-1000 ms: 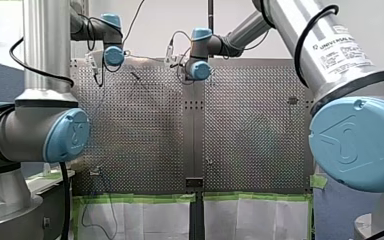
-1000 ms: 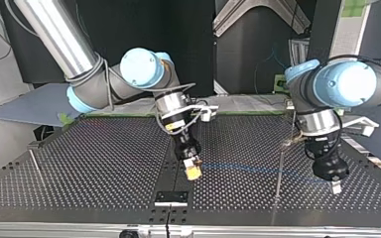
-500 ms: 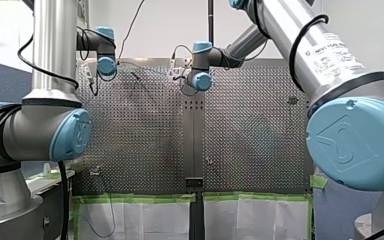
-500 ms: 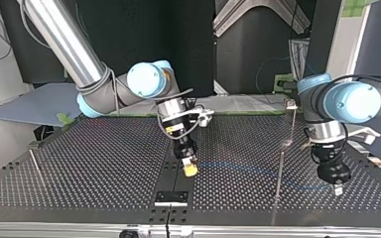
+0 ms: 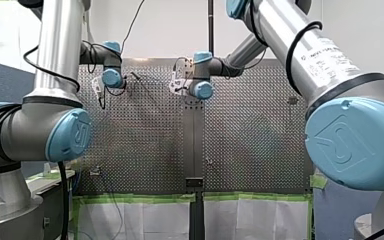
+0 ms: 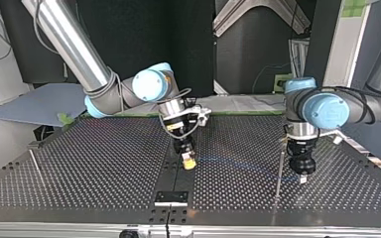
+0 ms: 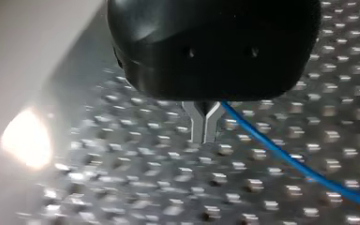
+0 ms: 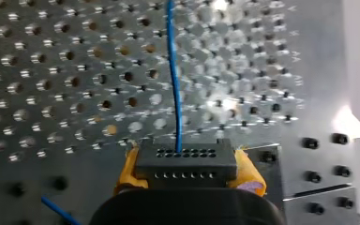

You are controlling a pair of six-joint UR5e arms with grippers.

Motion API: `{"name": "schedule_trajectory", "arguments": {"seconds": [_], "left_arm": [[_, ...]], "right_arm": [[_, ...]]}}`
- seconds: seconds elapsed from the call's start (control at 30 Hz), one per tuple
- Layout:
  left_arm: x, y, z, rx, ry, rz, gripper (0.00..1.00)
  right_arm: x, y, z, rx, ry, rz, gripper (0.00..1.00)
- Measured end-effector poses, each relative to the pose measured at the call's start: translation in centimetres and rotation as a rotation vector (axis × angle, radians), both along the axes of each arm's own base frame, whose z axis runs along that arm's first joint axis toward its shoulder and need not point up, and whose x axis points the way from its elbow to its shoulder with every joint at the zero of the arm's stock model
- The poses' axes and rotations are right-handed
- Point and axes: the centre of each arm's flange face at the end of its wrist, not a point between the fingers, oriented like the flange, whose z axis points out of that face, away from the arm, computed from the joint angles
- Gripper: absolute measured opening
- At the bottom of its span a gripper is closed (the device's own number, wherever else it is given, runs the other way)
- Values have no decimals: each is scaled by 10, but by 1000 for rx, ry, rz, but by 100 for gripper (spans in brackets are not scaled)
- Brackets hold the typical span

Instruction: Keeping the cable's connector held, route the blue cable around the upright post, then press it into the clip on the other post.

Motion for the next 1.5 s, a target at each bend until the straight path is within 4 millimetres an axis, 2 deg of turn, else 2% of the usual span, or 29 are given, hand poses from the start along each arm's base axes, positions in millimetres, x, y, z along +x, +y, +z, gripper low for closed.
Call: {"name": "schedule_trajectory", "arguments": {"seconds": [0.13, 0.2, 0.23, 0.3, 0.33, 0.37, 0.4, 0.43, 0.5, 0.53, 0.6, 0.67, 0.93, 1.2, 1.5], "left_arm": [[3, -4, -12, -15, 22, -8, 0], [4, -7, -16, -26, 30, -18, 13], [4, -8, -18, -30, 34, -22, 13], [4, -11, -22, -37, 48, -29, 36], [4, -12, -24, -39, 54, -30, 36], [3, -13, -26, -40, 62, -29, 46], [3, -14, -27, -42, 67, -26, 63], [2, -14, -27, -43, 73, -22, 63], [1, -15, -29, -45, 84, -10, 87], [0, -15, -29, -45, 88, -5, 87], [-1, -15, -30, -49, 96, 5, 96], [-2, -16, -31, -56, 99, 8, 100], [1, -20, -36, -74, 103, -28, 100], [7, -23, -56, -76, 139, -52, 100], [7, -23, -58, -77, 140, -43, 100]], "right_arm": [[-3, 1, -12, 11, 21, -5, 0], [-4, 1, -19, 19, 33, -7, 0], [-5, 2, -22, 22, 37, -8, 0], [-6, 2, -30, 30, 50, -10, 0], [-7, 2, -34, 34, 57, -11, 0], [-7, 2, -39, 39, 64, -12, 0], [-8, 3, -46, 44, 75, -14, 0], [-8, 3, -52, 49, 83, -15, 0], [-9, 4, -65, 62, 101, -18, 0], [-9, 5, -71, 68, 107, -18, 0], [-9, 7, -84, 84, 122, -24, 0], [-10, 9, -96, 97, 135, -32, 0], [-17, 17, -155, 161, 201, -73, 0], [-19, 22, -206, 205, 261, -115, 0], [-28, 32, -273, 251, 309, -140, 0]]}}
